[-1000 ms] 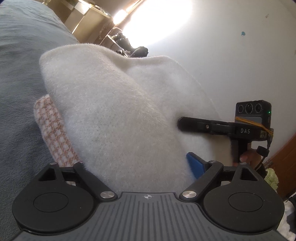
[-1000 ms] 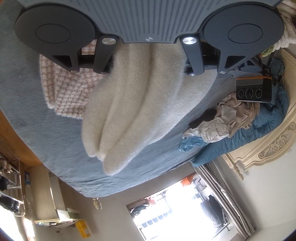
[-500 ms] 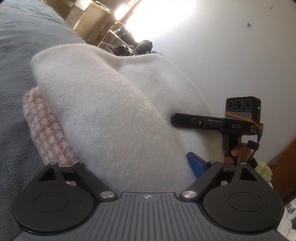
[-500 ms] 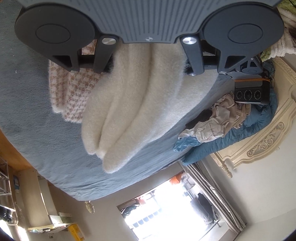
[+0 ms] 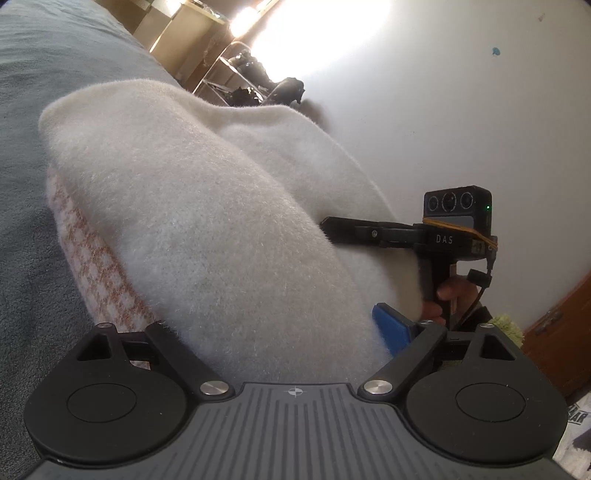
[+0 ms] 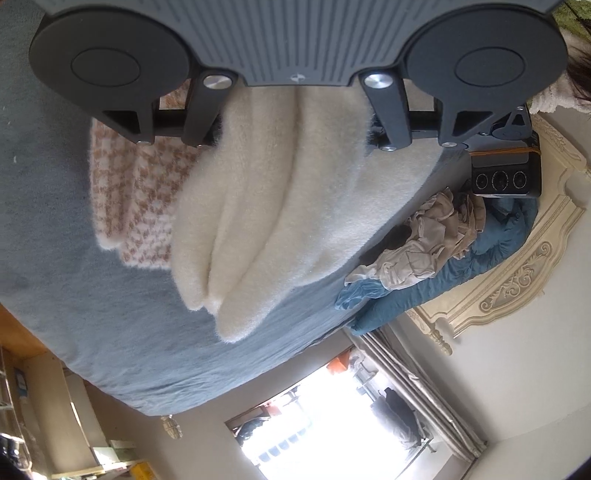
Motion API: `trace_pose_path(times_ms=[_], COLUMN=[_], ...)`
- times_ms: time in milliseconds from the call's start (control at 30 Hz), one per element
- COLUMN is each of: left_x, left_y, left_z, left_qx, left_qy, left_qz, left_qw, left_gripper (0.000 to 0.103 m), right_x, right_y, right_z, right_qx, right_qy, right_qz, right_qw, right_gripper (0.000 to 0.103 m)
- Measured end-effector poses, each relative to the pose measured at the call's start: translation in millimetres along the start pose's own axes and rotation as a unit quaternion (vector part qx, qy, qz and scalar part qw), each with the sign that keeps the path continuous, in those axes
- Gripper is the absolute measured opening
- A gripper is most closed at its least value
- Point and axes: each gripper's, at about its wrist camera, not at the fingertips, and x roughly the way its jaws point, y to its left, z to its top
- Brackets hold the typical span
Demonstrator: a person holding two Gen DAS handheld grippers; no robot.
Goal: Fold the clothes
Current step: 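Carry the sweater with the right gripper onto the pink checked garment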
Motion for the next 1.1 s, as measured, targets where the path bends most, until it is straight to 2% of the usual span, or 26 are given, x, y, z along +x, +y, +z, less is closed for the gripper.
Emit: trace_pose_path(times_ms=[100,300,400,567,733,800,1000,1100], left_x=[-6.0,-9.9,-7.4,-14.9,-32.6,-33.2,-35.4,-43.9], left_y=[-4.1,-1.3,6.9,5.0,1.0,2.8,15.2,19.1], left_z=[2.7,-6.3,-17.9,-33.6,-58.0,-56.1,-47.4,-43.7], left_qx=[-0.003,-0.01,-0.017,-0.016,-0.022,-0.025,-0.032,-0.027], left_qy=[0.003,0.005,-0.004,-0.042,-0.086,-0.088,-0.076,-0.076], left_qz=[-0.003,-0.012,-0.016,-0.014,-0.012,-0.014,-0.023,-0.019], left_qw=[1.0,0.9999,0.9997,0.9989,0.9959,0.9957,0.9963,0.9966], left_gripper=[0.09,0.09,0.09,0.09,0.091,0.091,0.093,0.095], right_x=[-6.1,-10.9,-1.4,-0.1,2.8,1.2,-9.6,-21.8], right_y=[0.1,8.5,-4.5,-15.9,-27.0,-28.6,-22.8,-20.7], right_z=[-4.8,1.1,-9.4,-14.7,-14.1,-15.1,-17.7,-21.7], right_qx=[-0.001,-0.012,0.009,0.02,0.035,0.037,0.047,0.056], right_qy=[-0.017,-0.009,-0.004,-0.012,-0.007,-0.01,-0.028,-0.052], right_qz=[0.008,0.006,0.007,0.016,0.02,0.02,-0.006,-0.047], right_qw=[1.0,1.0,1.0,1.0,0.999,0.999,0.998,0.996], right_gripper=[0.063,0.063,0.069,0.072,0.081,0.082,0.085,0.096])
